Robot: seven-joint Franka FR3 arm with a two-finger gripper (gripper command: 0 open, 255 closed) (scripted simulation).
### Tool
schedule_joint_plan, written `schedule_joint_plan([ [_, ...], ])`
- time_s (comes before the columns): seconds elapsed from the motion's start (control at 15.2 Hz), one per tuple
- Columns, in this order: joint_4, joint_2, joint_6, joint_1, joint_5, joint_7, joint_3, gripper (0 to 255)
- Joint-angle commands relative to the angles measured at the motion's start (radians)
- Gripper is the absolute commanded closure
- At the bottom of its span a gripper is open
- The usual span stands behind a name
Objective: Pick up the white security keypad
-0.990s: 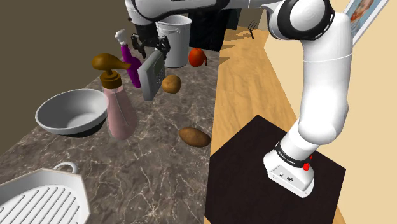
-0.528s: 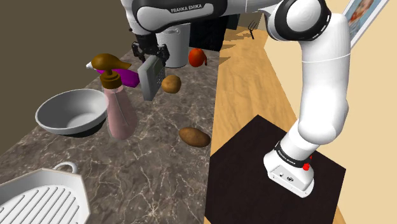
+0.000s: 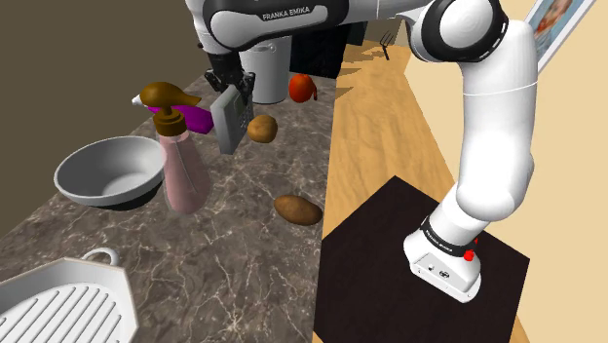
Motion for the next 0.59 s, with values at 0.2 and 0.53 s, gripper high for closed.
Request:
schedule_joint_plan([
  [0.2, 0.026, 0.0, -0.026, 0.005, 0.002, -0.009, 0.001, 255],
  [0.53, 0.092, -0.001, -0.088, 0.018, 0.007, -0.029, 0.003, 255],
])
